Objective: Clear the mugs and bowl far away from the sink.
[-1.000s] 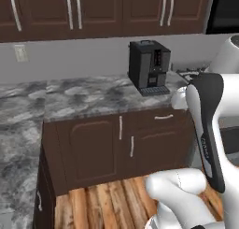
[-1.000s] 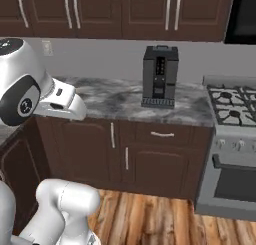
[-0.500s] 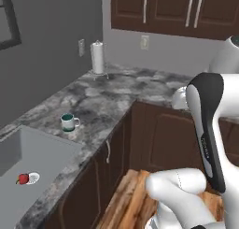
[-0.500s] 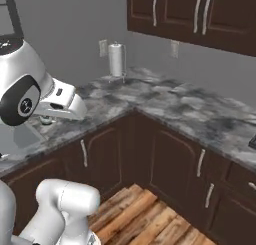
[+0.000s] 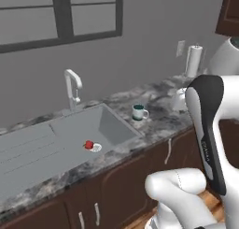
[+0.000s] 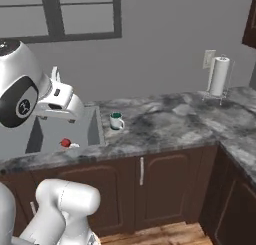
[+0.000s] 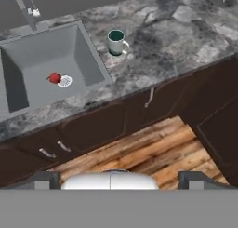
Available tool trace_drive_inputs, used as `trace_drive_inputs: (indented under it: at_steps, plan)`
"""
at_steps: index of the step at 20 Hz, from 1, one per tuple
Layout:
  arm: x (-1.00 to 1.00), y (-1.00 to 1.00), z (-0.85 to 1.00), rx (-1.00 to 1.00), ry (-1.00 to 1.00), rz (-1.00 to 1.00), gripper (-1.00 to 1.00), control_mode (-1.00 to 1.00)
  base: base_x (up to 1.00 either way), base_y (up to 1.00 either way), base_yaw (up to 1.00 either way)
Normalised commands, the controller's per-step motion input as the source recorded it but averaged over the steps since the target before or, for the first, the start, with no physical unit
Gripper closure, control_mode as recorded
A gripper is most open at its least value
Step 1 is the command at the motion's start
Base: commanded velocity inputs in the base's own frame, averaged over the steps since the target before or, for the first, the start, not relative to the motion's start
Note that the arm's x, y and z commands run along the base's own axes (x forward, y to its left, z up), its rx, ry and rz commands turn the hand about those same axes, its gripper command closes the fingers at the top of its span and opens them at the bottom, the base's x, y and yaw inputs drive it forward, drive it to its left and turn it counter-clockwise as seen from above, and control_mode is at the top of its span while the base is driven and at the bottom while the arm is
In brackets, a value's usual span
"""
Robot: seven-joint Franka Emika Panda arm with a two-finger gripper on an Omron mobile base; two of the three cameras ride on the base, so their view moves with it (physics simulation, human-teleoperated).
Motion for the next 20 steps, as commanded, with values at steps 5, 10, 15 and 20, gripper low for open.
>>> trace_drive_inputs:
  at_steps: [5, 10, 15, 20]
  plan:
    - [0.00, 0.00, 0.00, 0.00, 0.00, 0.00, -1.00, 1.00, 0.69, -0.70, 0.53]
    - [0.00, 0.00, 0.00, 0.00, 0.00, 0.00, -1.00, 1.00, 0.26, -0.77, 0.55]
    - [0.00, 0.00, 0.00, 0.00, 0.00, 0.00, -1.00, 1.00, 0.09, -0.11, 0.51]
    - [0.00, 0.00, 0.00, 0.00, 0.00, 0.00, -1.00, 1.00, 0.26, -0.07, 0.32]
